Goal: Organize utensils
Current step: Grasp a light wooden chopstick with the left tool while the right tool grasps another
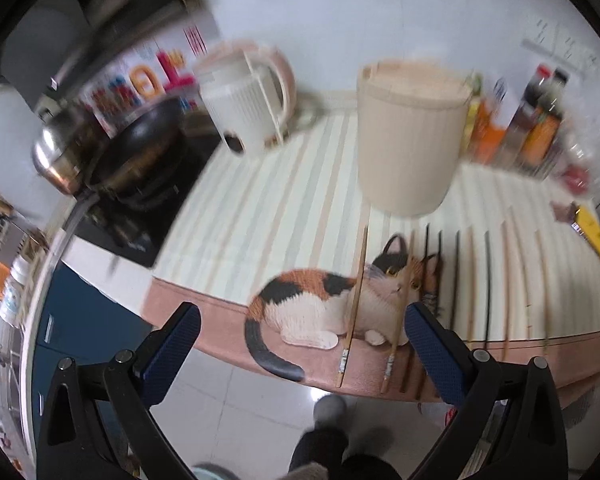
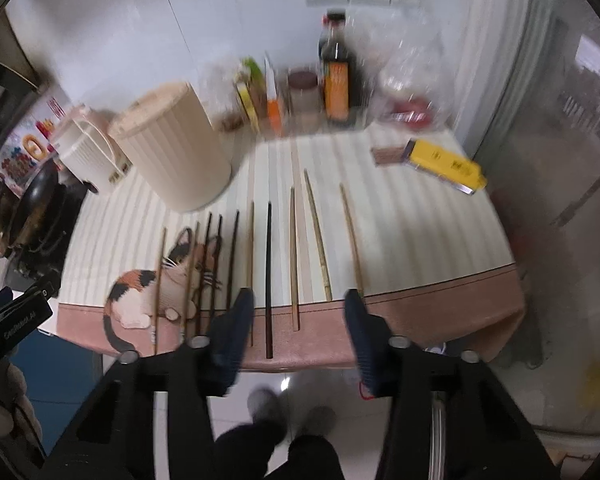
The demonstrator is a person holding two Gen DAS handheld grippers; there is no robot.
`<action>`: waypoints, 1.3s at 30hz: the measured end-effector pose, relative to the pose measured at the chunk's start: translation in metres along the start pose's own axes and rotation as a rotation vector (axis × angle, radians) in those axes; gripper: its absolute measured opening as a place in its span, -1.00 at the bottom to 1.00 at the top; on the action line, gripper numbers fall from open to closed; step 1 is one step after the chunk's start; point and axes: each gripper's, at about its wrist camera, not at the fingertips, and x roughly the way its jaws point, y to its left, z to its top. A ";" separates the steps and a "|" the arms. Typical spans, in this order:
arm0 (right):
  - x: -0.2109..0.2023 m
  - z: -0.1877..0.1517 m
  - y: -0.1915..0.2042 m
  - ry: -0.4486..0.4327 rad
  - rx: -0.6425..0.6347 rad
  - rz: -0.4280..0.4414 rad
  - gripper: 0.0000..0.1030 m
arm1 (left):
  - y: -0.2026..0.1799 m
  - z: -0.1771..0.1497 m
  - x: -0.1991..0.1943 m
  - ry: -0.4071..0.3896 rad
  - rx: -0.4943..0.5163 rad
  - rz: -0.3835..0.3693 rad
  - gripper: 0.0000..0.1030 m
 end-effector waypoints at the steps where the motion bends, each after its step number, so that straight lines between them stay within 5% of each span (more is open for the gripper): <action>1: 0.015 0.001 0.000 0.015 -0.005 0.000 -0.35 | 0.000 0.001 0.014 0.029 -0.001 -0.006 1.00; 9: 0.117 0.020 0.004 0.180 0.013 -0.021 -0.36 | -0.021 0.018 0.119 0.211 0.054 -0.076 0.98; 13: 0.167 0.036 0.006 0.240 0.037 -0.059 -0.36 | -0.035 0.025 0.163 0.290 0.098 -0.125 0.74; 19: 0.225 0.057 0.012 0.338 0.038 -0.103 -0.30 | -0.050 0.032 0.201 0.365 0.159 -0.163 0.48; 24: 0.254 0.071 0.022 0.390 0.018 -0.133 -0.10 | -0.052 0.041 0.212 0.369 0.160 -0.180 0.47; 25: 0.260 0.074 0.024 0.401 0.018 -0.139 -0.10 | -0.052 0.041 0.213 0.369 0.162 -0.185 0.38; 31: 0.279 0.081 0.031 0.438 0.011 -0.189 -0.08 | -0.055 0.048 0.222 0.383 0.170 -0.230 -0.90; 33: 0.281 0.082 0.034 0.449 0.009 -0.199 -0.08 | -0.055 0.053 0.222 0.384 0.173 -0.229 -0.91; 39: 0.286 0.085 0.039 0.479 0.055 -0.158 -0.83 | -0.034 0.066 0.234 0.398 0.150 -0.244 -0.91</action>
